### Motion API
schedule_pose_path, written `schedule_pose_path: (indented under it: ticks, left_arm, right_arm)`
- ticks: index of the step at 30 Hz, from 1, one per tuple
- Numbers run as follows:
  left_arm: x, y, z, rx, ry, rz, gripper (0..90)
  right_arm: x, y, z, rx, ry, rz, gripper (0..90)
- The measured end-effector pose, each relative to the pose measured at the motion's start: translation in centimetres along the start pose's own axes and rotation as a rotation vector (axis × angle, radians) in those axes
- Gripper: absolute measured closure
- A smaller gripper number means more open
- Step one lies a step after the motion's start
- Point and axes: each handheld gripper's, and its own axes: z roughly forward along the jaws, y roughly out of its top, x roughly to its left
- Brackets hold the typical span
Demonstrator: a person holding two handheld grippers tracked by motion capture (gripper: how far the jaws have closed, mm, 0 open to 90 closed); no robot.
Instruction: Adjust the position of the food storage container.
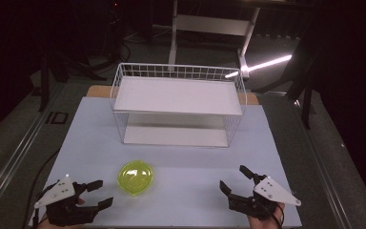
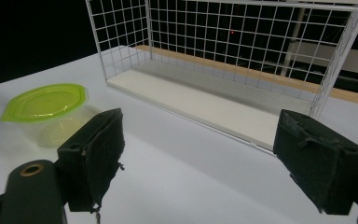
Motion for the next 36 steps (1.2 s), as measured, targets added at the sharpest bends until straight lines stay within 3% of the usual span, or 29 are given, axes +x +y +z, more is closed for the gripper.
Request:
schedule_pose_path:
  ticks: [3,4,6,8,10,11,12,13,23,27,36]
  left_arm:
    - [-0.1,-0.2,0.5,0.029,0.011,0.018,48.0]
    - [0.0,-0.5,1.2,0.086,0.027,0.021,48.0]
    - [0.0,-0.7,1.9,0.147,0.038,0.021,63.9]
    - [-0.1,-0.9,2.6,0.205,0.069,0.038,68.2]
    - [0.0,-0.9,2.9,0.224,0.072,0.037,75.7]
    - [0.2,-1.0,3.3,0.245,0.1,0.035,75.7]
    - [0.5,-1.1,3.6,0.251,0.093,0.023,85.4]
    - [0.8,-1.1,4.0,0.268,0.096,0.005,88.5]
    - [1.3,-1.0,6.4,0.301,0.061,0.004,89.9]
    - [1.8,-0.7,7.3,0.292,0.041,-0.028,89.8]
    - [3.3,0.2,9.7,0.312,0.108,-0.057,90.0]
  right_arm:
    - [0.1,0.0,0.0,0.001,0.004,0.001,16.1]
    - [0.1,0.0,0.1,0.002,0.005,0.0,16.1]
    - [0.2,0.0,0.1,0.0,0.012,-0.009,16.1]
    - [0.2,0.0,0.1,-0.001,0.015,-0.011,16.1]
    - [0.2,0.0,0.1,-0.003,0.015,-0.012,16.2]
    - [0.2,0.0,0.1,-0.003,0.016,-0.008,16.2]
    - [0.2,0.0,0.1,-0.002,0.019,-0.004,16.2]
    - [0.2,0.0,0.1,-0.003,0.02,-0.005,16.1]
    - [0.2,0.0,0.3,0.004,0.024,-0.003,16.2]
    - [0.2,0.0,0.3,0.007,0.021,-0.01,16.2]
    - [0.1,-0.1,0.3,0.009,0.026,-0.007,16.2]
